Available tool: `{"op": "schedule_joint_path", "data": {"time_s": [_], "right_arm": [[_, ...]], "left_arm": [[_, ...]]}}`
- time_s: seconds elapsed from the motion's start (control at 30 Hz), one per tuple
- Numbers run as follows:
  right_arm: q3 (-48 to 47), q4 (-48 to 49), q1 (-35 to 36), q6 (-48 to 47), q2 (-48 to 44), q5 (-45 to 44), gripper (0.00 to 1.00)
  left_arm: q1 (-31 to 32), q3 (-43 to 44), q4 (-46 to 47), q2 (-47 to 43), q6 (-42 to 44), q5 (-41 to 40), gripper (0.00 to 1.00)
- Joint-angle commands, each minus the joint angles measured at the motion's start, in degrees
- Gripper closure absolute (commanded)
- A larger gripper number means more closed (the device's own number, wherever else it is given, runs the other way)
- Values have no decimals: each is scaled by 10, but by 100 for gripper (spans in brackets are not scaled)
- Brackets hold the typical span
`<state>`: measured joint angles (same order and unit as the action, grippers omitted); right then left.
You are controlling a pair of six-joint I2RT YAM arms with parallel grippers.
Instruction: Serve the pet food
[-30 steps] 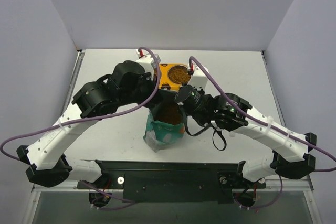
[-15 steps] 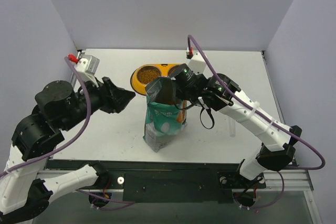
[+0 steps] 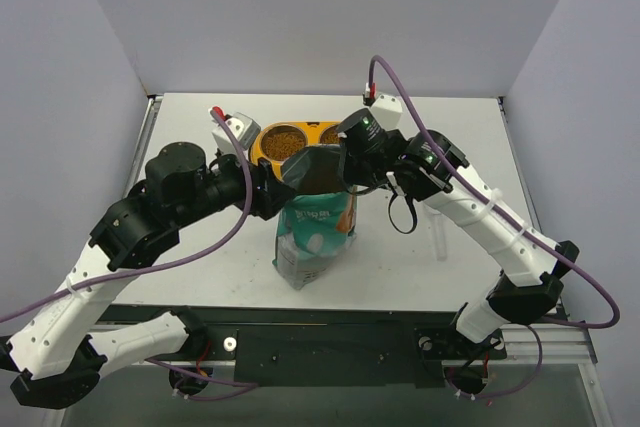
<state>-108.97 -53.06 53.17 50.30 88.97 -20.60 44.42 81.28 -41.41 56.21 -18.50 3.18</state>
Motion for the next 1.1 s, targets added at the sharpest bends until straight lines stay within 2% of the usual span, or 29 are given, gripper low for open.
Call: {"op": "schedule_joint_path", "data": {"time_s": [0.0,0.37,0.57,0.63,0.7,0.77,0.83,0.93,0.97,1.0,1.03,1.07], "right_arm": [[-44,34,-19,7,-7,-21,100],[-107,4,-31,30,30,-23,100],[-131,-14,-35,67,51,-20,100],[-131,-14,-35,86,53,-22,100],[-132,-14,-35,105,57,-24,100],[-138,-13,-35,117,64,-22,100],[-147,-9,-36,118,73,-6,100],[-172,7,-53,48,86,48,99],[-169,22,-60,13,84,124,87],[-166,51,-87,-58,84,173,83],[-169,50,-102,-86,83,263,77],[-165,37,-131,-140,68,282,74]], "left_arm": [[1,1,63,0,31,39,27],[45,-17,83,20,46,68,26],[65,-37,77,25,64,27,24],[76,-40,77,28,71,7,27],[83,-45,80,28,75,-14,32],[87,-49,84,27,77,-27,43],[88,-51,84,25,77,-43,68],[88,-50,77,24,75,-55,89],[88,-49,76,23,74,-53,96],[88,-49,74,22,73,-51,97],[88,-50,74,20,66,-50,98],[88,-52,76,15,63,-52,99]]}}
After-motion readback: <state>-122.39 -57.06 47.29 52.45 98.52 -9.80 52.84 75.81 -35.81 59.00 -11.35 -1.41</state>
